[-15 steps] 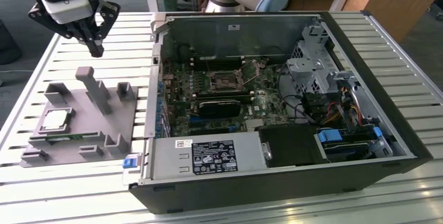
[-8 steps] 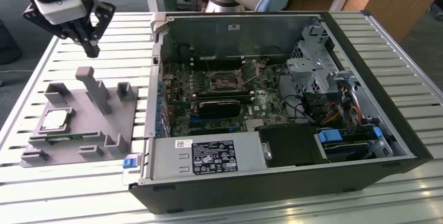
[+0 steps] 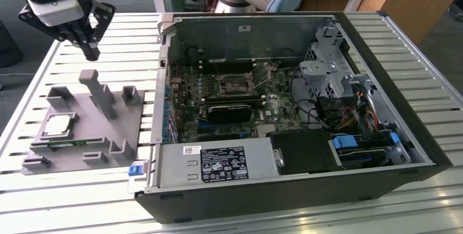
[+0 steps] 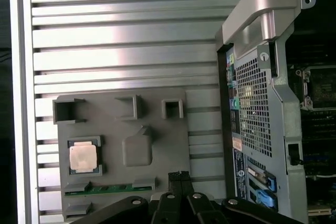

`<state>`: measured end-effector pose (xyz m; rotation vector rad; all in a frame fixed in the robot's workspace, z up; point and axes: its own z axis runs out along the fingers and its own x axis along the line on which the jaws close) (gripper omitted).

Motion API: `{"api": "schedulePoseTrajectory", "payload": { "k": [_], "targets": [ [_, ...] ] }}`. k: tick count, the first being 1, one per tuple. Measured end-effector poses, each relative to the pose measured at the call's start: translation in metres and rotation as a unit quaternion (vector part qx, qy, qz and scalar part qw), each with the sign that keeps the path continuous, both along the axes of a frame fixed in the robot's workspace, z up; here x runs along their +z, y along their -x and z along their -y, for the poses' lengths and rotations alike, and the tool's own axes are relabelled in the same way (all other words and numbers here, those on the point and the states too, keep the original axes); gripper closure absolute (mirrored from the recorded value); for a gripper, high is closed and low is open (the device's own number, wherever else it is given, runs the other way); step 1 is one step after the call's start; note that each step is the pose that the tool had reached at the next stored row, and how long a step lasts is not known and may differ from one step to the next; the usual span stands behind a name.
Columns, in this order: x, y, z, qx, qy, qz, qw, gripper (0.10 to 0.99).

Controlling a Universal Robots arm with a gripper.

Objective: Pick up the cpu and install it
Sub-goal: 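Reach for the cpu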

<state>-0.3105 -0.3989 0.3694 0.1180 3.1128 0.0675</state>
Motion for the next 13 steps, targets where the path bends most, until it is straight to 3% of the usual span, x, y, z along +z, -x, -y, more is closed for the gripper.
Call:
{"api": "schedulePoseTrajectory", "payload": {
  "k": [13],
  "targets": [
    [-0.0011, 0.0131, 0.0, 0.0, 0.0, 0.0, 1.0, 0.98]
  ]
}}
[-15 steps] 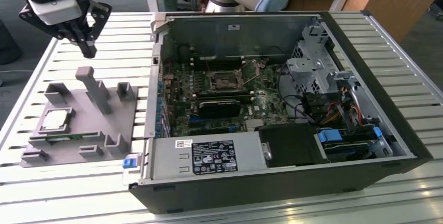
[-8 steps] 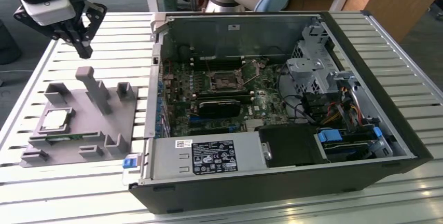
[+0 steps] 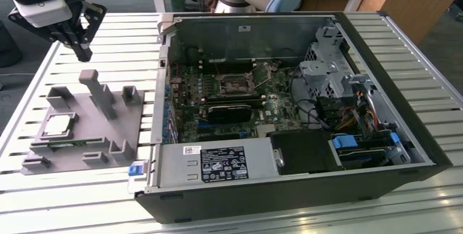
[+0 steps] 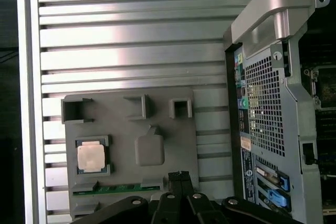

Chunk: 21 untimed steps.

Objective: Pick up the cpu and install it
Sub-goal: 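Reach for the cpu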

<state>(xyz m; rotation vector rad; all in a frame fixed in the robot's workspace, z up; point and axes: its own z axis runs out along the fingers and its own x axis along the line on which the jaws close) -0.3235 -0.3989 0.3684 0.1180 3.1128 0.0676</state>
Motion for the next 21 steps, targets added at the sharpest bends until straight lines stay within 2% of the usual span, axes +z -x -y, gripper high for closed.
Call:
{"api": "schedulePoseTrajectory", "payload": {
  "k": [21],
  "targets": [
    [-0.0015, 0.0195, 0.0, 0.0, 0.0, 0.0, 1.0, 0.98]
  ]
}}
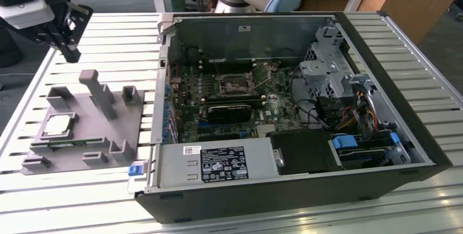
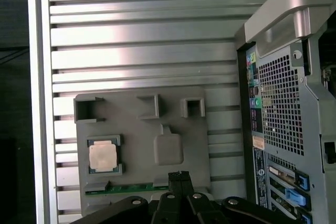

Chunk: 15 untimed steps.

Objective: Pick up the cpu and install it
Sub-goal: 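Reach for the cpu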

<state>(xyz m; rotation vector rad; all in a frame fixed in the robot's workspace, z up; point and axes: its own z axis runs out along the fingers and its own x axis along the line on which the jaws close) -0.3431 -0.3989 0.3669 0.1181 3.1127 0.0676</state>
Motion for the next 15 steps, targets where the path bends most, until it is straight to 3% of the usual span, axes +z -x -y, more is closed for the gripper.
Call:
{"api": "schedulePoseTrajectory", "payload": {
  "k": [15],
  "targets": [
    [-0.001, 0.0138, 0.0, 0.0, 0.0, 0.0, 1.0, 0.98]
  ]
}}
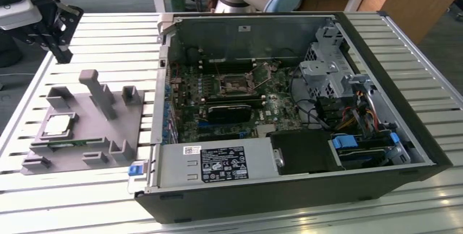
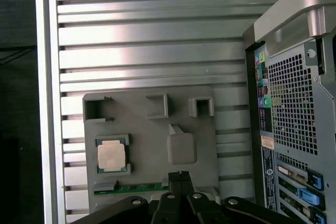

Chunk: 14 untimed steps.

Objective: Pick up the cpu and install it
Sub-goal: 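Reach for the cpu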

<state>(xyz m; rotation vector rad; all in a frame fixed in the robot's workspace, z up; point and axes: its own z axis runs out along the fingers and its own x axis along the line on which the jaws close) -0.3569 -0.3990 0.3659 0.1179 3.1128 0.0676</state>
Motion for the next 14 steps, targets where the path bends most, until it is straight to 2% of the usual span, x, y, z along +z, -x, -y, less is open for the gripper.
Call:
{"api": "schedulePoseTrajectory", "payload": {
  "k": [14],
  "targets": [
    [-0.0011, 0.015, 0.0, 0.0, 0.0, 0.0, 1.0, 0.98]
  ]
}}
